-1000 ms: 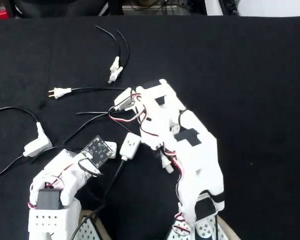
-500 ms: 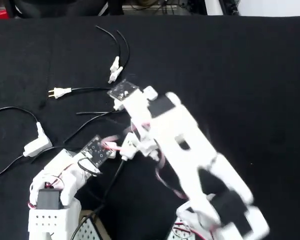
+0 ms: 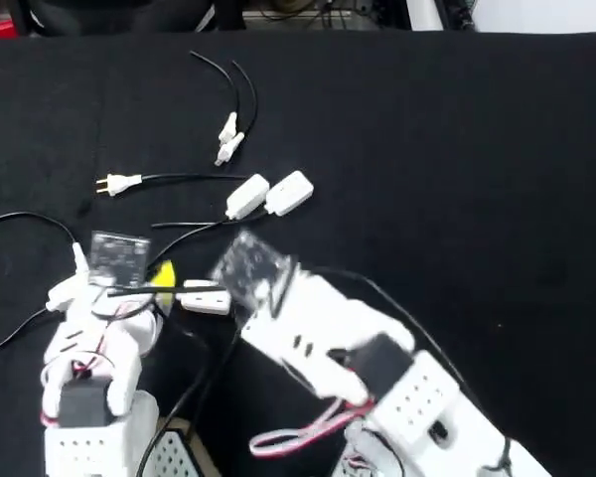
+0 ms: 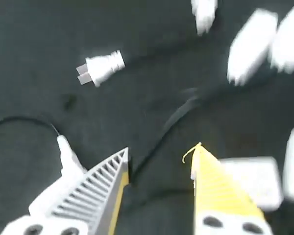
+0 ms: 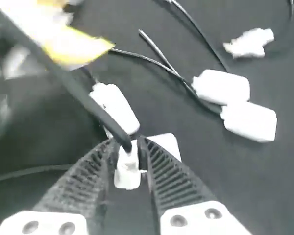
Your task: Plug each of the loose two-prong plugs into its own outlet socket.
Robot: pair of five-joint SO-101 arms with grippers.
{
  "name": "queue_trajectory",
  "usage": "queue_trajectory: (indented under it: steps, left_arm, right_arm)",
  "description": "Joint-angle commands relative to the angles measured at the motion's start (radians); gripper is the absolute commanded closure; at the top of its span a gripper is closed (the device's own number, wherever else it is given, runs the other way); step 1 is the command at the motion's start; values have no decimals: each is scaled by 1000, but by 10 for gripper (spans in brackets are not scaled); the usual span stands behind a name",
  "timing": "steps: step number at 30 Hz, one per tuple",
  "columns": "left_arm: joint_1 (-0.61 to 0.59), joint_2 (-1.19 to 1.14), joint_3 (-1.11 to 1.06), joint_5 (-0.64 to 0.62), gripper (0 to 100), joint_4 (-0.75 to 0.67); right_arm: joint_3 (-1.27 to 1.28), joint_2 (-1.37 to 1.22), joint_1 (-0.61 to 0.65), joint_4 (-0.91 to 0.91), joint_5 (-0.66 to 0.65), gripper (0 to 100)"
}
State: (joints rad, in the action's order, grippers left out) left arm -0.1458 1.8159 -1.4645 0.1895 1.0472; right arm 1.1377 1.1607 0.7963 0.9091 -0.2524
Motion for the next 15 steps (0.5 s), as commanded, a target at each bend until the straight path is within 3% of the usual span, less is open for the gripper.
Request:
queue_trajectory:
  steps: [1,10,15]
  left_arm:
    - [13,6,180,-114,789,2]
    - [470,5,312,-114,789,247]
    - [522,5,311,-15,789,264]
  right_arm:
    - [12,84,28,-21,-12,987]
    - [-1,8,28,-61,-6,987]
    - [1,-25,26,-91,-5,987]
